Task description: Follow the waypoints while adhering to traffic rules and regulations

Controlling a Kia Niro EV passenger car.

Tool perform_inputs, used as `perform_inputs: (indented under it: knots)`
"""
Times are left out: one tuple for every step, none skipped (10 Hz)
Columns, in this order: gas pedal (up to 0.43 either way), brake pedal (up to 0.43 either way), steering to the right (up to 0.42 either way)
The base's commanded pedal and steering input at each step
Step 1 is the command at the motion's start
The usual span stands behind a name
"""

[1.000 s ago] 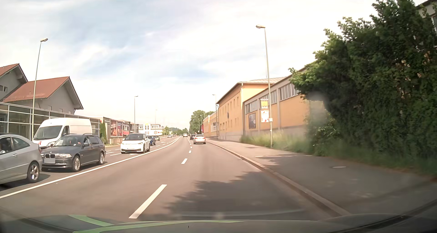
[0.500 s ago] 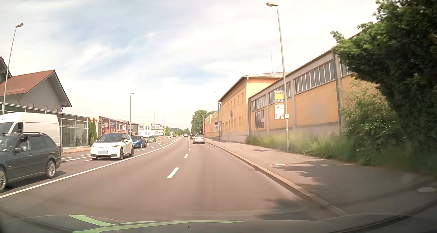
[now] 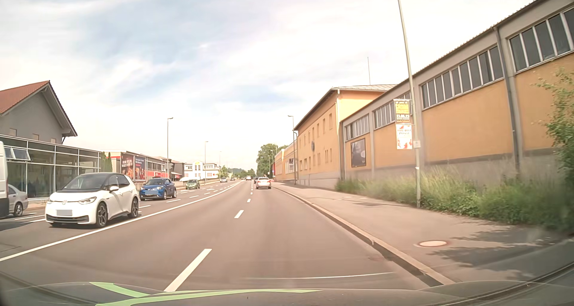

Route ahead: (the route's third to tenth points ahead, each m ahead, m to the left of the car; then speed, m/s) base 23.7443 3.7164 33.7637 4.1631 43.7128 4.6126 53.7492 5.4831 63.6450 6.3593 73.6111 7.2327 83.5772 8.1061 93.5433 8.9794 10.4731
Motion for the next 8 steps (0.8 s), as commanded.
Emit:
perform_inputs:
  knots:
    - [0.248, 0.000, -0.024]
    - [0.248, 0.000, -0.024]
    - [0.248, 0.000, -0.024]
    - [0.248, 0.000, -0.024]
    - [0.248, 0.000, -0.024]
    - [0.240, 0.000, -0.023]
    - [0.240, 0.000, -0.022]
    - [0.220, 0.000, -0.020]
